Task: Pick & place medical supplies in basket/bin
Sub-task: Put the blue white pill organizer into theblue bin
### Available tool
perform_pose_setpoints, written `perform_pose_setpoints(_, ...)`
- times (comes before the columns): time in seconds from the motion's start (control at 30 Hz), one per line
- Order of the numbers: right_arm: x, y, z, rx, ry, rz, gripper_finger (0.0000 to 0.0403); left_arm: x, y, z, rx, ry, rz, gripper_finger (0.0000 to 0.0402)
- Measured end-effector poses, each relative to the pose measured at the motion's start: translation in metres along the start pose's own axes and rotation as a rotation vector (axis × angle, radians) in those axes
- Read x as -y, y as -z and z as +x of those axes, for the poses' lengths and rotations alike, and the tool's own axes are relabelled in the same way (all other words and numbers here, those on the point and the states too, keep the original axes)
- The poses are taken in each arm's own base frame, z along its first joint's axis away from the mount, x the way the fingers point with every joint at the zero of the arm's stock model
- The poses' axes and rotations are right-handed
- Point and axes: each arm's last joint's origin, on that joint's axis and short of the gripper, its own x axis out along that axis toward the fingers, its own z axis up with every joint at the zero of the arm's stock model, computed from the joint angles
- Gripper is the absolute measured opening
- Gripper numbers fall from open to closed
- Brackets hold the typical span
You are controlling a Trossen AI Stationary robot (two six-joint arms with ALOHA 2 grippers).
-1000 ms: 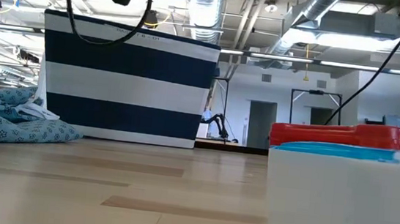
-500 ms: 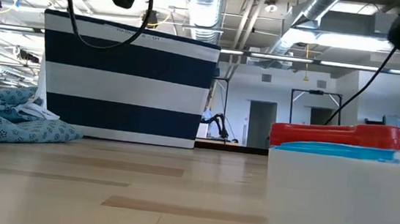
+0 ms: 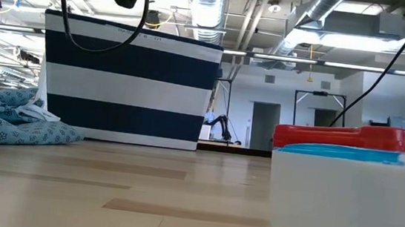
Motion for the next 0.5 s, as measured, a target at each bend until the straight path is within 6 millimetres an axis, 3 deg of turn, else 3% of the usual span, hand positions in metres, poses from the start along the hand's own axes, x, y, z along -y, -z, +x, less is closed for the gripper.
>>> perform_pose_setpoints(0.23, -0.006, -0.001, 0.002, 0.038, -0.029, 0.029, 0.0002, 0.0, 0.0, 0.0, 0.0, -0.002, 0.0, 0.002)
perform_pose_setpoints(0.5, -0.002, 0.009, 0.031, -0.016, -0.03, 0.021, 0.0002, 0.0, 0.0, 0.0, 0.0, -0.003, -0.007, 0.002)
